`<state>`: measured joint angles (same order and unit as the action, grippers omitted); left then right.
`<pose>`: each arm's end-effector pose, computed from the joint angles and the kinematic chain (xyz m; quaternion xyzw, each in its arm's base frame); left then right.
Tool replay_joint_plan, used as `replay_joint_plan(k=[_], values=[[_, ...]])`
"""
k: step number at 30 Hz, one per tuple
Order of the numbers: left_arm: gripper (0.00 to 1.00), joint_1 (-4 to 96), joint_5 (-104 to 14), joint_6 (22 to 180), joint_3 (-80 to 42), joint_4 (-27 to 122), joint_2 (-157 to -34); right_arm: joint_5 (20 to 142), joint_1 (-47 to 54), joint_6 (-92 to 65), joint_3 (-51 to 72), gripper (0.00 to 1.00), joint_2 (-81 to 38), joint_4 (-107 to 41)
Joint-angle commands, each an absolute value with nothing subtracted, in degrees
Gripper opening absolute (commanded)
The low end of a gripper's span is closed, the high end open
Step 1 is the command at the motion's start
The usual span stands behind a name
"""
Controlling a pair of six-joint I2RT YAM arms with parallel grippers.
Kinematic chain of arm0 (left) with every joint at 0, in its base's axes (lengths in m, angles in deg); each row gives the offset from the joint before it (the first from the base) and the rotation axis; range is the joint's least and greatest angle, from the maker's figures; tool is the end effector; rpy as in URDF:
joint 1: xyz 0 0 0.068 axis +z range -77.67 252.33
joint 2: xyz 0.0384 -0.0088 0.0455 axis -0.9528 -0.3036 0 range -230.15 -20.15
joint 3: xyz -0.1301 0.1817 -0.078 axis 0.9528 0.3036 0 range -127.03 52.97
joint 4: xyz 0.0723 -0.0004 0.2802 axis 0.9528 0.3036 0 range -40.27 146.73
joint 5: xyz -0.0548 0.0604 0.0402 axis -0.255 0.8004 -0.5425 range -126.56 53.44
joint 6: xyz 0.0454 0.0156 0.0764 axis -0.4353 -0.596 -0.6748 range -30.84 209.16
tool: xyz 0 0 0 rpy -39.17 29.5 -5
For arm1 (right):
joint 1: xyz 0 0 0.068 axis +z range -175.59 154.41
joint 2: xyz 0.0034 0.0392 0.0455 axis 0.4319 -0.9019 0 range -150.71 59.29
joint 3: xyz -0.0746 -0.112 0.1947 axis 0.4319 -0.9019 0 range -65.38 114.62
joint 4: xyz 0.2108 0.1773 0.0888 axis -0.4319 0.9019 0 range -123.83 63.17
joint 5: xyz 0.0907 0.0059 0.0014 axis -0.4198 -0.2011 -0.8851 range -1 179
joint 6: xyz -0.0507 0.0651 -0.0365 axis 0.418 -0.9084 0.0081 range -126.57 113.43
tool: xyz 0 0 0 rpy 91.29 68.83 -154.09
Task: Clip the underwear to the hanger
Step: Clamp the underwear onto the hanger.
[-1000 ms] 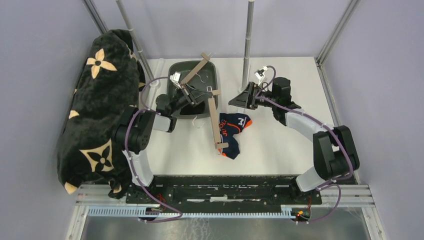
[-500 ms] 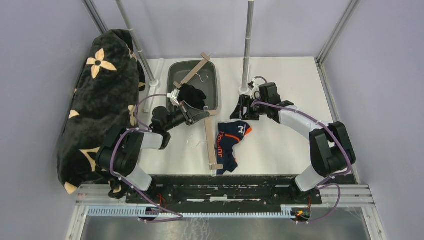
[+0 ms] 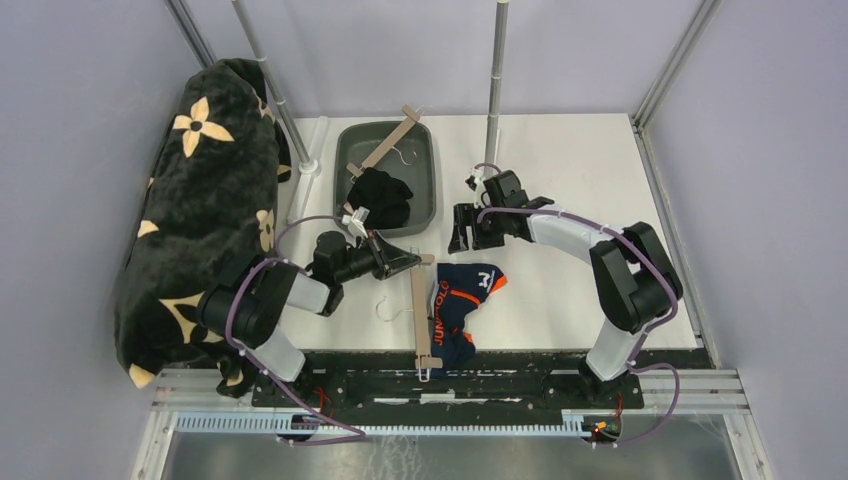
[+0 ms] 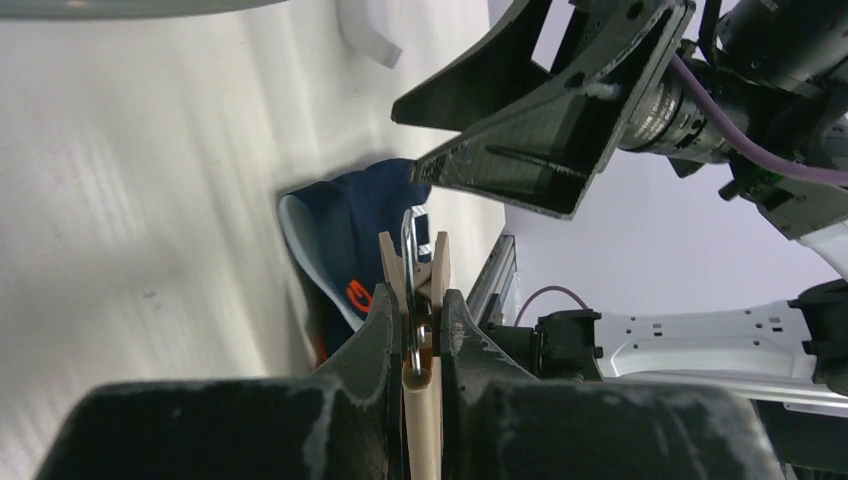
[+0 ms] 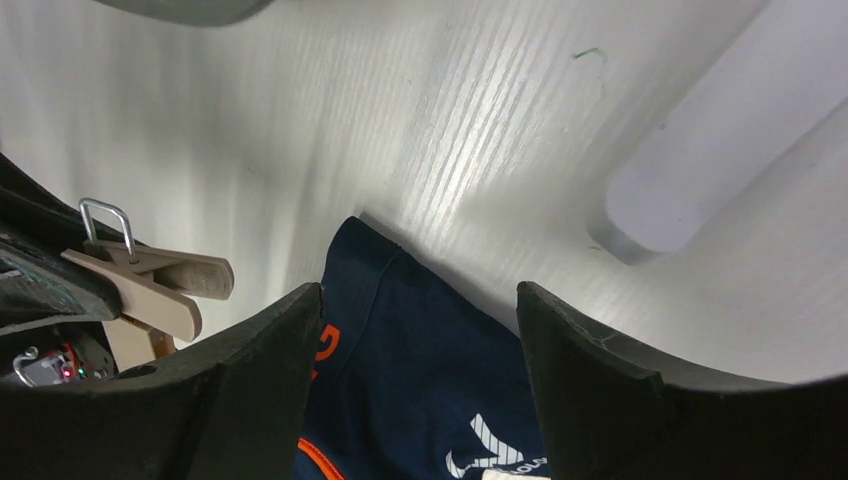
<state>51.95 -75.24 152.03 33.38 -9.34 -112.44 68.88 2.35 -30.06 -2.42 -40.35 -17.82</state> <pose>0.2647 -0.1521 0.0632 -0.0779 0.7654 -0.5821 0.2631 0.3445 0.2142 0.1018 -0.0921 0.9300 0.2858 0.2119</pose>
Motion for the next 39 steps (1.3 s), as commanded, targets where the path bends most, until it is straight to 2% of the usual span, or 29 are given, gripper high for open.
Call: replay_joint_plan(k=[1, 9, 12, 13, 14, 16, 17, 18, 20, 29, 39], values=[[0.03, 51.7, -74.6, 151.3, 34.2, -16.7, -115.7, 70.8, 4.5, -28.0, 0.1, 0.79, -43.0, -16.4], [0.03, 51.7, -75.3, 153.4, 33.8, -21.8, -119.1, 71.5, 8.3, -27.6, 0.0, 0.78, -45.4, -16.4], [0.03, 51.7, -74.8, 152.7, 33.5, -20.9, -119.0, 73.5, 10.1, -27.2, 0.2, 0.72, -46.1, -15.2], [0.03, 51.7, -74.7, 152.6, 33.4, -20.7, -118.9, 74.0, 10.7, -26.9, 0.3, 0.66, -46.5, -14.6], [0.03, 51.7, -74.6, 152.6, 33.3, -20.6, -118.9, 74.5, 11.2, -26.8, 0.7, 0.57, -46.9, -14.1], [0.03, 51.7, -74.5, 152.8, 33.2, -20.6, -118.9, 75.0, 11.7, -26.9, 1.0, 0.33, -47.5, -13.0], [0.03, 51.7, -74.3, 152.8, 33.3, -20.6, -118.9, 75.1, 11.7, -27.0, 0.7, 0.24, -47.4, -13.2], [0.03, 51.7, -74.1, 152.8, 33.2, -20.6, -118.8, 75.9, 11.7, -27.3, 0.1, 0.1, -46.3, -14.0], [0.03, 51.7, -73.8, 152.9, 33.2, -20.5, -118.6, 78.3, 11.6, -27.5, -0.3, 0.01, -43.6, -14.9], [0.03, 51.7, -72.8, 153.5, 30.2, -19.2, -117.4, 86.6, 11.7, -27.7, 1.8, 0.0, -29.1, -16.6], [0.03, 51.7, -72.5, 151.2, 23.5, -13.0, -114.7, 89.2, 11.5, -24.7, 3.0, 0.0, -24.8, -14.9]])
